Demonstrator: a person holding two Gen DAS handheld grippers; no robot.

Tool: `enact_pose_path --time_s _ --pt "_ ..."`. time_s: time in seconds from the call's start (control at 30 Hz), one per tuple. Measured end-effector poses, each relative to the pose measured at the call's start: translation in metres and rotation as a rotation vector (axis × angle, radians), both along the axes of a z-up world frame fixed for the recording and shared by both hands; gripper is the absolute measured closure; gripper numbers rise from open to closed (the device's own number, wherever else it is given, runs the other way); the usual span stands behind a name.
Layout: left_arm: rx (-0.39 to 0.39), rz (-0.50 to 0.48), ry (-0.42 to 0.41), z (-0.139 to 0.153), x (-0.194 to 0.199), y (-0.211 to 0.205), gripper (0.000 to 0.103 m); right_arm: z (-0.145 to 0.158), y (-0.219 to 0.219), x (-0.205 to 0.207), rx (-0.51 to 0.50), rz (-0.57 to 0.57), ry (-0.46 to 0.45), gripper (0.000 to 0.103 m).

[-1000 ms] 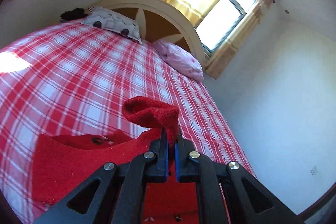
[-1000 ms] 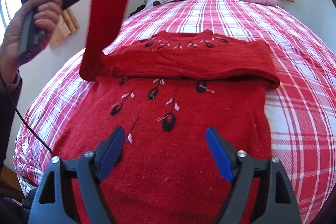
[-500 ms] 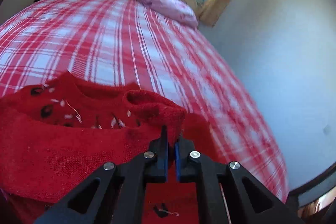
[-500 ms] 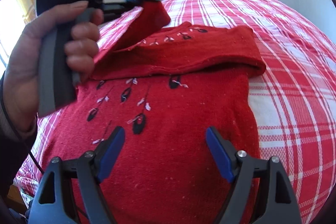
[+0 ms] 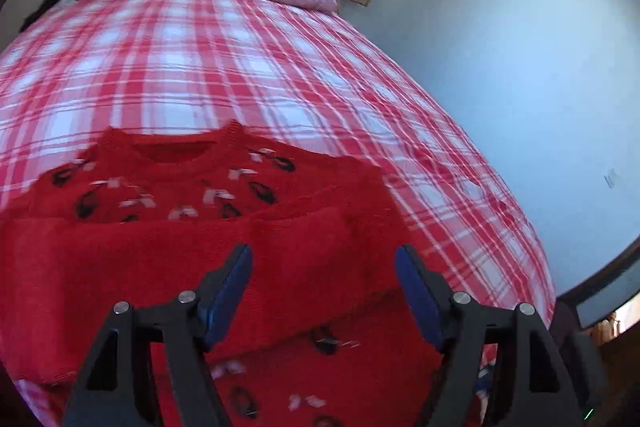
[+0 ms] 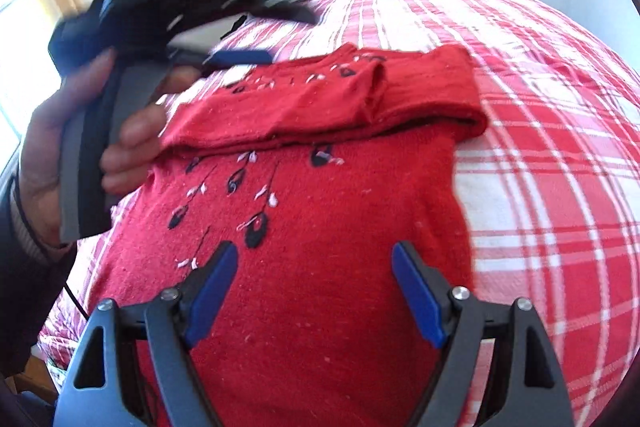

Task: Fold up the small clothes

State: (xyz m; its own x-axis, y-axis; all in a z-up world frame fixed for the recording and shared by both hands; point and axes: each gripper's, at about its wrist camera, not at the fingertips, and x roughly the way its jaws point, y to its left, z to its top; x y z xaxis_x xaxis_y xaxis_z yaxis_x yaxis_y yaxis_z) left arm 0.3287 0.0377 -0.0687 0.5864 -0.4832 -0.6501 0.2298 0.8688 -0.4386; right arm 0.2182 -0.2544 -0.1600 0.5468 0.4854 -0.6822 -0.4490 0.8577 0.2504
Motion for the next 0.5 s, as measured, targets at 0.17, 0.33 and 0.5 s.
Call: enact_pose_path --time_s 0.17,0.33,0.5 --pt "0.176 0.193 -0.107 -0.002 -0.041 0.044 0.029 0.035 -0.029 0.021 0.123 -0.034 0.003 0.021" --pt "0.296 0.389 -0.135 -0.022 -0.064 0.096 0.028 0.052 -0.030 0.078 0.190 -0.063 0.066 0.036" --pt "0.231 0.484 -0.074 -0.050 -0.070 0.151 0.029 0.045 -0.013 0.120 0.202 -0.063 0.144 0.041"
